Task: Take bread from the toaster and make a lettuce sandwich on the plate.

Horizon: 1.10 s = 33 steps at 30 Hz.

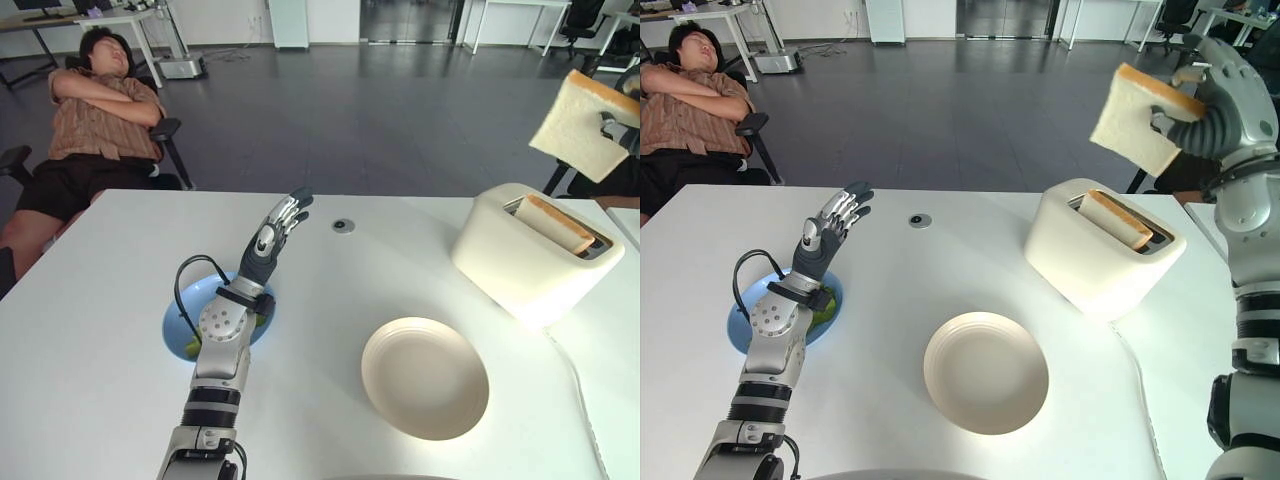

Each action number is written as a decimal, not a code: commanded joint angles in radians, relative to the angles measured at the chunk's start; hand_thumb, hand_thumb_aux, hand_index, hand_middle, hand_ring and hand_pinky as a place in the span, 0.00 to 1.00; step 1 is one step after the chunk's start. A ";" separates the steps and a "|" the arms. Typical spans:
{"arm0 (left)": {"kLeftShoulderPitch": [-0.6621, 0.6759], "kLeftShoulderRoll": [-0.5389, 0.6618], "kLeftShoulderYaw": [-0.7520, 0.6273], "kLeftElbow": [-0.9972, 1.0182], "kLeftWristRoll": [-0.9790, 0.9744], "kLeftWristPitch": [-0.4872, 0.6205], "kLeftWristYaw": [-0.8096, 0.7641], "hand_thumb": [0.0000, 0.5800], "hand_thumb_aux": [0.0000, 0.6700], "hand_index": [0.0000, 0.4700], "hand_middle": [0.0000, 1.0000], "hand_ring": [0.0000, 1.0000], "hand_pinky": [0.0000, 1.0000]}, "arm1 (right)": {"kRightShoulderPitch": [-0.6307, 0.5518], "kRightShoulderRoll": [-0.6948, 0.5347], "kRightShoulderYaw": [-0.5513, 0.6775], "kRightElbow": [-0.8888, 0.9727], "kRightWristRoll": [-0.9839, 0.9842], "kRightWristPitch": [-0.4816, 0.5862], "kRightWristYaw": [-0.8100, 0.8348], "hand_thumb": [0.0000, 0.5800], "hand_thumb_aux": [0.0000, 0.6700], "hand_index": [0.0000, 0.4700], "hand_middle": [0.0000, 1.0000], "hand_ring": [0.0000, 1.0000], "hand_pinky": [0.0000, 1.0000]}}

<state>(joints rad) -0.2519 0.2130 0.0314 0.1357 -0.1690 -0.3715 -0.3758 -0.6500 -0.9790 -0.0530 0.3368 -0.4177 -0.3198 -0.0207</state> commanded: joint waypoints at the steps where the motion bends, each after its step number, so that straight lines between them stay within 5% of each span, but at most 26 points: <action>1: -0.014 0.006 0.003 0.018 0.006 0.006 -0.006 0.00 0.00 0.00 0.00 0.00 0.00 | 0.108 0.041 0.044 -0.290 0.198 0.046 0.266 1.00 1.00 1.00 0.00 0.00 0.00; 5: -0.019 0.004 0.002 0.024 0.006 0.007 -0.008 0.00 0.00 0.00 0.00 0.00 0.00 | 0.246 0.019 0.118 -0.461 0.353 0.135 0.561 1.00 1.00 1.00 0.00 0.00 0.00; 11: -0.016 0.004 0.004 0.025 0.007 0.010 -0.005 0.00 0.00 0.00 0.00 0.00 0.00 | 0.368 0.037 0.190 -0.543 0.390 0.255 0.767 1.00 1.00 1.00 0.00 0.00 0.00; 27: -0.027 0.008 0.004 0.035 0.004 0.015 -0.016 0.00 0.00 0.00 0.00 0.00 0.00 | 0.534 0.183 0.296 -0.568 0.334 0.271 0.814 1.00 1.00 1.00 0.00 0.00 0.00; 28: -0.028 0.009 0.005 0.036 0.004 0.015 -0.016 0.00 0.00 0.00 0.00 0.00 0.00 | 0.535 0.179 0.292 -0.566 0.331 0.273 0.819 0.93 0.73 0.73 0.00 0.00 0.00; 29: -0.030 0.009 0.006 0.039 0.005 0.014 -0.016 0.00 0.00 0.00 0.00 0.00 0.00 | 0.536 0.174 0.286 -0.564 0.327 0.273 0.821 0.47 0.27 0.27 0.00 0.00 0.00; 30: -0.033 0.012 0.009 0.043 0.008 0.013 -0.015 0.00 0.00 0.00 0.00 0.00 0.00 | 0.535 0.170 0.278 -0.561 0.327 0.270 0.822 0.00 0.00 0.00 0.00 0.00 0.00; 33: -0.048 0.043 0.028 0.071 0.029 0.002 -0.007 0.00 0.00 0.00 0.00 0.00 0.00 | 0.532 0.145 0.219 -0.554 0.337 0.260 0.819 0.00 0.00 0.00 0.00 0.00 0.00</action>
<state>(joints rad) -0.2801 0.2200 0.0441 0.1776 -0.1646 -0.3704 -0.3852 -0.1191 -0.8066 0.2188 -0.2261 -0.0799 -0.0535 0.7984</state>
